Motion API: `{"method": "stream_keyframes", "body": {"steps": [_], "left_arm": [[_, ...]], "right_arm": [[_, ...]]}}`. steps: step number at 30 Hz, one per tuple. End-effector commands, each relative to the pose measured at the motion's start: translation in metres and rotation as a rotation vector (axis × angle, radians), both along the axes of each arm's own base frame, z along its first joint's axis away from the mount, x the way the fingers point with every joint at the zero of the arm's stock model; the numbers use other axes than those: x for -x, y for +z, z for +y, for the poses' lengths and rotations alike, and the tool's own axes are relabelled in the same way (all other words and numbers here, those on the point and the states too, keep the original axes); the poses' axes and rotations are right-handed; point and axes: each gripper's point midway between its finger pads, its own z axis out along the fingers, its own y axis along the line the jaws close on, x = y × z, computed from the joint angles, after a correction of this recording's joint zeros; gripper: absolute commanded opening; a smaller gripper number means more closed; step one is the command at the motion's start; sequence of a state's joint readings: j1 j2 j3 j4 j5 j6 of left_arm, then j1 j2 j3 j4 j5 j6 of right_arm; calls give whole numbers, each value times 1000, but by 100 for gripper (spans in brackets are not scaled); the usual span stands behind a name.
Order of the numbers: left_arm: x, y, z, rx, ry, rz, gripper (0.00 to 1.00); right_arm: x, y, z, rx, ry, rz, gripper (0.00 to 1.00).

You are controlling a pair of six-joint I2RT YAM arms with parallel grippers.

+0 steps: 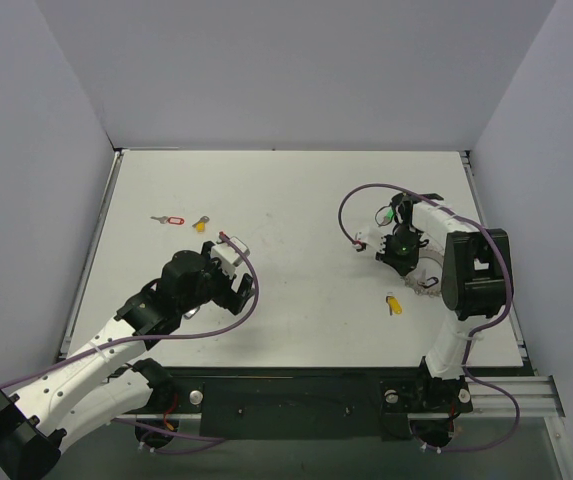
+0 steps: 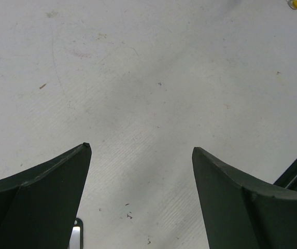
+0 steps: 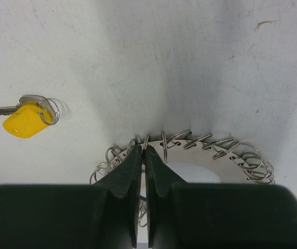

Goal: Put the keys on the keyring

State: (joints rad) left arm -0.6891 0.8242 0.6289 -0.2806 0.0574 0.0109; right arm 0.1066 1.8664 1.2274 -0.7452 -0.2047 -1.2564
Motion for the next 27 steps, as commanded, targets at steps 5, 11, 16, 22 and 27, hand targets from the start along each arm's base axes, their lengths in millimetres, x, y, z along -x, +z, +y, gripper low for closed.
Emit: {"method": "stream_keyframes", "body": {"steps": [5,11,16,22,27], "left_arm": [[-5,12,-2,31,1,-41,89],[-5,12,-2,32,2,-40,89],[-5,10,-3,32,-4,-36,89],[-5,11,-4,39,-6,-34,89],[-5,11,-5,41,-9,-36,89]], "right_arm": [[11,6,-4,17,-9,28,0],[6,18,0,-25,-43,-17,0],[5,28,1,-68,-83,-38,0],[3,38,-2,-115,-117,-69,0],[3,46,-4,-149,-137,-85,0]]}}
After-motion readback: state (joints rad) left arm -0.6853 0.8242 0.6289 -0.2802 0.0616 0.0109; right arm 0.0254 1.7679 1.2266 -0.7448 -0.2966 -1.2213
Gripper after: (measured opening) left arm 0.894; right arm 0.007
